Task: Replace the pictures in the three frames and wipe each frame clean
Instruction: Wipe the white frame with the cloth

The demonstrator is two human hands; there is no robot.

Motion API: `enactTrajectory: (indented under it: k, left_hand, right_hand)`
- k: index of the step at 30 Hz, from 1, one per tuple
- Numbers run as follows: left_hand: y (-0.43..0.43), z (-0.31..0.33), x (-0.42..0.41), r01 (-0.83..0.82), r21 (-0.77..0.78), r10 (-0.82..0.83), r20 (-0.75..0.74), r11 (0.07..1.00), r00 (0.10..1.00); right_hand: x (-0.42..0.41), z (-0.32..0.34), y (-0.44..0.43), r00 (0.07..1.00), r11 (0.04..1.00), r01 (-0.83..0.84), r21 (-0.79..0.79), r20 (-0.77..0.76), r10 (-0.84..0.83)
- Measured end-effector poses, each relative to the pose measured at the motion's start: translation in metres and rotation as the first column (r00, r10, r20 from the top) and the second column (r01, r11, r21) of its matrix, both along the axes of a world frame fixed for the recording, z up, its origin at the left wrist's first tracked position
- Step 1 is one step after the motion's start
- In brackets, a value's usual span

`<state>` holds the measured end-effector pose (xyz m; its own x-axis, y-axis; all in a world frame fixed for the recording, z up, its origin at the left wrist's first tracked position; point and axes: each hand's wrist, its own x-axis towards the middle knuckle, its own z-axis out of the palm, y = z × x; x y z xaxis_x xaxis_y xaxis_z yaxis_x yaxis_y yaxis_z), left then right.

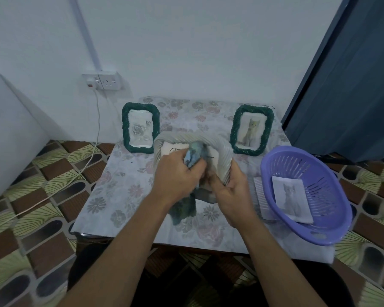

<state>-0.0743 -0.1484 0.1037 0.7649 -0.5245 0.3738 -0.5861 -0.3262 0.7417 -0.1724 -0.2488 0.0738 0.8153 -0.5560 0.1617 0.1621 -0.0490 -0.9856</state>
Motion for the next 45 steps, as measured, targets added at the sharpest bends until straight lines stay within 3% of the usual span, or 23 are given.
enactTrajectory:
  k: [4, 8, 11, 14, 17, 24, 27, 35, 38, 43, 45]
  left_hand:
    - [0.012, -0.006, 0.022, -0.214, 0.076, 0.212, 0.032, 0.974, 0.977]
    - [0.016, -0.013, 0.022, -0.290, 0.162, 0.273, 0.116, 0.943, 0.955]
    - [0.018, -0.015, 0.022, -0.282, 0.002, 0.282, -0.023, 0.959, 0.959]
    - [0.024, -0.012, 0.019, -0.184, -0.283, 0.121, -0.225, 0.941, 0.967]
    - [0.031, -0.011, 0.020, -0.152, -0.292, 0.119, -0.128, 0.944, 0.985]
    - [0.018, -0.016, 0.014, -0.201, -0.034, 0.204, 0.229, 0.979, 0.952]
    - [0.006, -0.017, -0.001, -0.111, -0.010, 0.109, 0.298, 0.994, 0.948]
    - [0.009, -0.024, -0.021, 0.303, 0.051, -0.306, 0.236, 0.952, 0.922]
    - [0.018, -0.029, -0.013, 0.217, 0.056, -0.224, 0.246, 0.975, 0.943]
    - [0.019, -0.025, 0.017, -0.163, 0.085, 0.137, 0.252, 0.983, 0.958]
    - [0.011, -0.021, 0.020, -0.231, 0.076, 0.204, 0.257, 0.970, 0.945]
  right_hand:
    - [-0.005, 0.000, -0.004, 0.998, 0.986, 0.027, 0.163, 0.054, -0.036]
    - [-0.003, 0.005, -0.001, 0.998, 0.941, 0.027, 0.337, 0.039, -0.043]
    - [0.000, 0.008, -0.003, 0.998, 0.887, 0.060, 0.458, -0.007, -0.063]
    - [0.000, 0.009, -0.010, 0.997, 0.847, 0.077, 0.525, -0.031, -0.072]
    - [0.002, 0.009, -0.009, 0.993, 0.838, 0.118, 0.533, -0.076, -0.091]
    - [0.008, 0.013, 0.003, 0.990, 0.883, 0.142, 0.448, -0.077, -0.120]
    - [0.011, 0.012, 0.004, 0.992, 0.915, 0.123, 0.384, -0.074, -0.103]
    - [0.007, 0.003, 0.001, 0.983, 0.919, 0.184, 0.348, -0.083, -0.165]
    - [0.004, 0.003, -0.006, 0.980, 0.906, 0.197, 0.374, -0.060, -0.189]
    - [0.001, 0.003, -0.013, 0.967, 0.870, 0.243, 0.430, -0.035, -0.253]
    - [0.003, 0.005, -0.013, 0.966, 0.868, 0.239, 0.434, -0.011, -0.260]
